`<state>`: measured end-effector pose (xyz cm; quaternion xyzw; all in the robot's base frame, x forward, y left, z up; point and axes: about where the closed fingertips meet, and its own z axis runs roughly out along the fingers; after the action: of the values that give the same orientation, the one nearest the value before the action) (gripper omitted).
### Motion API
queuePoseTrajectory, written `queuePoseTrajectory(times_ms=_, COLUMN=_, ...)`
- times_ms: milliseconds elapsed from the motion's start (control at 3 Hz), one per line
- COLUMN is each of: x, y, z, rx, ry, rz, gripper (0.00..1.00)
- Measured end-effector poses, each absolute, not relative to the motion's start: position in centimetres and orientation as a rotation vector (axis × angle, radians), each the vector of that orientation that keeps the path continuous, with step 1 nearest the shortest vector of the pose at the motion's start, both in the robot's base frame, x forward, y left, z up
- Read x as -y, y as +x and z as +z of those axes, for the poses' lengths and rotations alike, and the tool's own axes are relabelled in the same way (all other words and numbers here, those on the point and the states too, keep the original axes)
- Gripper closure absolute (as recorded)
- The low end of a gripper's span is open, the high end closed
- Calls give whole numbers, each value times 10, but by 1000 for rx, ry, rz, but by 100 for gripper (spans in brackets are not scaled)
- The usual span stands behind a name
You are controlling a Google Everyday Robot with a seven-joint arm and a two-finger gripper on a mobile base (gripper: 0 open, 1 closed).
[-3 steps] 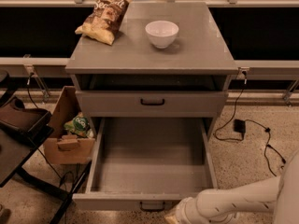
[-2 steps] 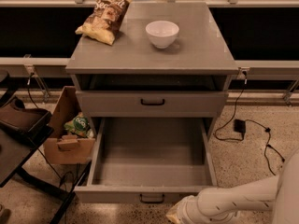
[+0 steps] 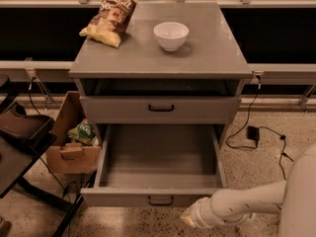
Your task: Close middle drawer
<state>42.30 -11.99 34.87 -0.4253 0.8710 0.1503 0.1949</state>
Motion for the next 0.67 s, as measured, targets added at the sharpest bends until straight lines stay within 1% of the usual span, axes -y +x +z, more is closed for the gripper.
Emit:
queuePoseTrajectory(times_ms=333, x=133, y=459, z=356, rx=-2430, ry=-1192, rz=379, gripper=100)
queuePoseTrajectory(times_ms=667, x=134, y=463, z=358, rx=-2427, ry=-1192, rz=373, gripper=100)
